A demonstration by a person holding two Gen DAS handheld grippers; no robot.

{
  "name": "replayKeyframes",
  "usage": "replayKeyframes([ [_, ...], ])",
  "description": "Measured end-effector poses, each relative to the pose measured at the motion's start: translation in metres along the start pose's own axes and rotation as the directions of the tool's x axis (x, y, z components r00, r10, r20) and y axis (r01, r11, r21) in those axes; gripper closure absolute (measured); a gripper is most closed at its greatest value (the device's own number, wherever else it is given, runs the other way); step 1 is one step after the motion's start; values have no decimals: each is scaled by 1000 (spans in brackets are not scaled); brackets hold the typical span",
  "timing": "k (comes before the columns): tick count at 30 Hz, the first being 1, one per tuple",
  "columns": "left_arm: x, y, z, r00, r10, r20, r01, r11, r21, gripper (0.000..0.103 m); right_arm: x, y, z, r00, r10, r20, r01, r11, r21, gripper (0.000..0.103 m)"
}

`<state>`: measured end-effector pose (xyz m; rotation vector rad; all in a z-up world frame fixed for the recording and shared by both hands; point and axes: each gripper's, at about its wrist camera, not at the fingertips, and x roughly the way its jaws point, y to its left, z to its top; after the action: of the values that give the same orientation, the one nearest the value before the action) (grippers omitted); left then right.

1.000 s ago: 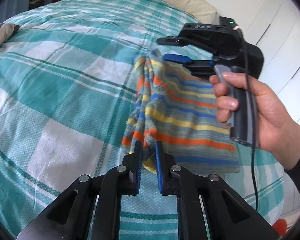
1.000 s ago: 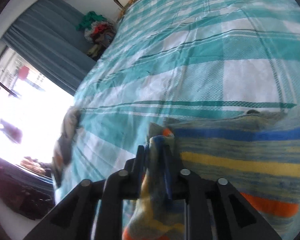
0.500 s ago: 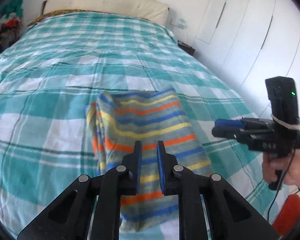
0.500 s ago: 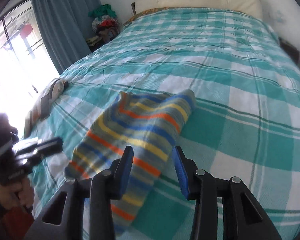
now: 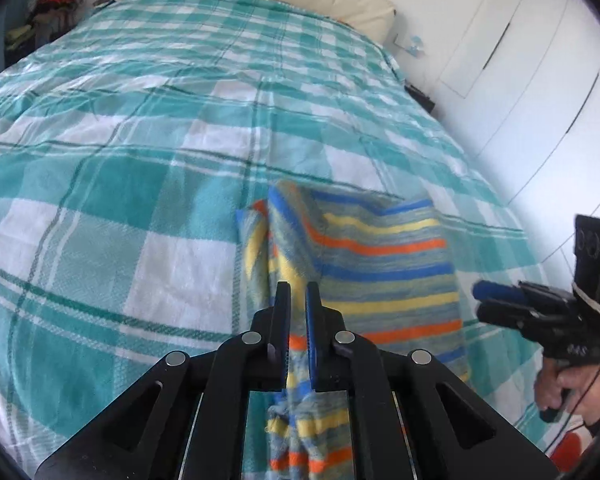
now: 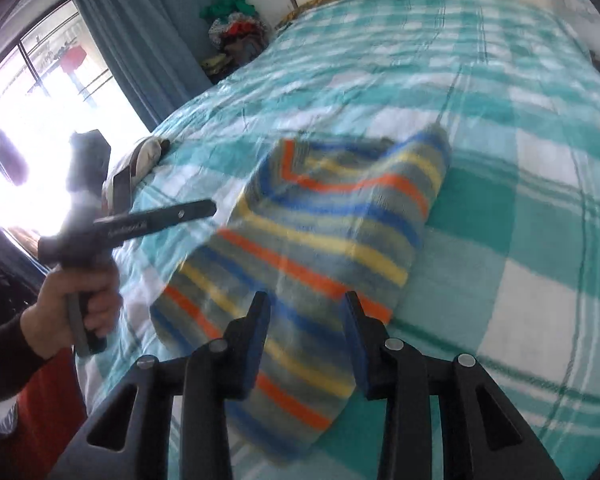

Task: Fold small clothes

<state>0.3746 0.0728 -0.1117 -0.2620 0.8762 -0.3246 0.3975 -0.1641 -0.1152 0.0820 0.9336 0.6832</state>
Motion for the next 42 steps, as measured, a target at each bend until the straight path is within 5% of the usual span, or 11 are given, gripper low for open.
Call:
replayKeyframes([
  [2,12,-11,9,1000,-20,-9,21,999,37,95,13,-10,25,1000,-22,8,22,1000,14,65],
  [8,69,0,9,985,103,-140,-94,993,72,99,81,-38,47,985,-125,-121,136,987,86,66],
  [14,-3,-3,-11,998,-4,-57,6,999,34,94,26,-5,28,992,-128,21,127,991,49,65],
  [16,-26,-11,-29,998,-43,-49,45,998,43,83,5,14,10,994,-105,33,104,994,12,65],
  [18,-37,-19,-51,998,-37,-47,40,997,62,68,-7,29,-15,997,-72,27,72,997,-3,65],
  [22,-11,-12,-94,978,97,-186,-87,994,64,78,10,44,-77,994,-40,-104,43,999,29,65],
  [24,-17,1,-102,981,50,-188,-57,998,-29,77,13,48,-98,988,-90,-122,94,995,32,65],
  [27,-40,0,-99,988,49,-145,-58,997,-58,64,-9,60,-96,985,-156,-80,160,986,45,60],
  [29,-53,-4,-98,992,58,-111,-63,997,-46,47,-24,69,-91,973,-227,-47,229,972,46,31],
  [30,-57,-6,-97,993,60,-100,-64,997,-41,44,-30,75,-89,963,-266,-30,268,963,39,29],
  [42,-71,-14,-97,991,95,-92,-94,995,13,38,-47,98,-76,916,-402,8,402,915,-38,28],
])
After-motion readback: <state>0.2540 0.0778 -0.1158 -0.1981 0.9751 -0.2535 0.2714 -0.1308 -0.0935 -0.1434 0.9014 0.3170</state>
